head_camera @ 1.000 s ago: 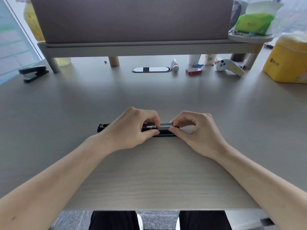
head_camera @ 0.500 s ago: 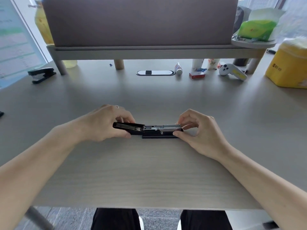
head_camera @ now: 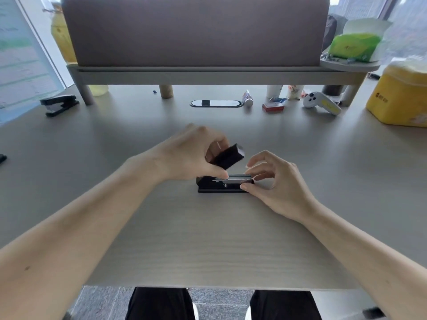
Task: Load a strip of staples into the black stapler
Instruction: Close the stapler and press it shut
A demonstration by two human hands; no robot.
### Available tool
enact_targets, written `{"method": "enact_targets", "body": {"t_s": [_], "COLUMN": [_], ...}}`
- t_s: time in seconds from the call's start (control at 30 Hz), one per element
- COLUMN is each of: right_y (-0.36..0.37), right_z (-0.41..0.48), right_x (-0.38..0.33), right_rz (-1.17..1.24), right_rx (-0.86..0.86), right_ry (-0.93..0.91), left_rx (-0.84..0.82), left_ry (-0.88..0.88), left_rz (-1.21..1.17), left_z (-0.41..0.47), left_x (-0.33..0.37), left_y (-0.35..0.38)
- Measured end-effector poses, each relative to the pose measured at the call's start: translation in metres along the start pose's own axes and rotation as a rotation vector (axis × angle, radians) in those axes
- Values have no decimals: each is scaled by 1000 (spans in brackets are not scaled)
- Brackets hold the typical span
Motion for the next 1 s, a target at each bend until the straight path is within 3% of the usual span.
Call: {"method": "enact_targets", "body": {"t_s": [0.3,0.47,0.6,0.77,1.0], "right_y": [1,3,5,5,6], "right_z": [1,1,1,2,3], "right_x": [3,5,6,6,9], "right_rz": [54,78,43,31,26], "right_rx": [-20,-50,-66,-71,-74], "right_ry": [46,83,85,69,72], "left_rx": [-121,-72,-28,5,55], "left_ry": [44,-146,-255,-254,-263], "left_rz": [23,-138,-94,68,101], "left_z": [6,13,21,23,21], "left_x": [-2,-3,-3,1,1], "left_y": [40,53,66,74,75]}}
Point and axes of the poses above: each hand's wrist, its own z-axis towards the middle knuckle, its own y-axis out of the palm, x = y × z, the point moved 7 cm from there along z, towards the middle knuckle, and after that the axes turned 3 degrees about y, right-handed, at the moved point
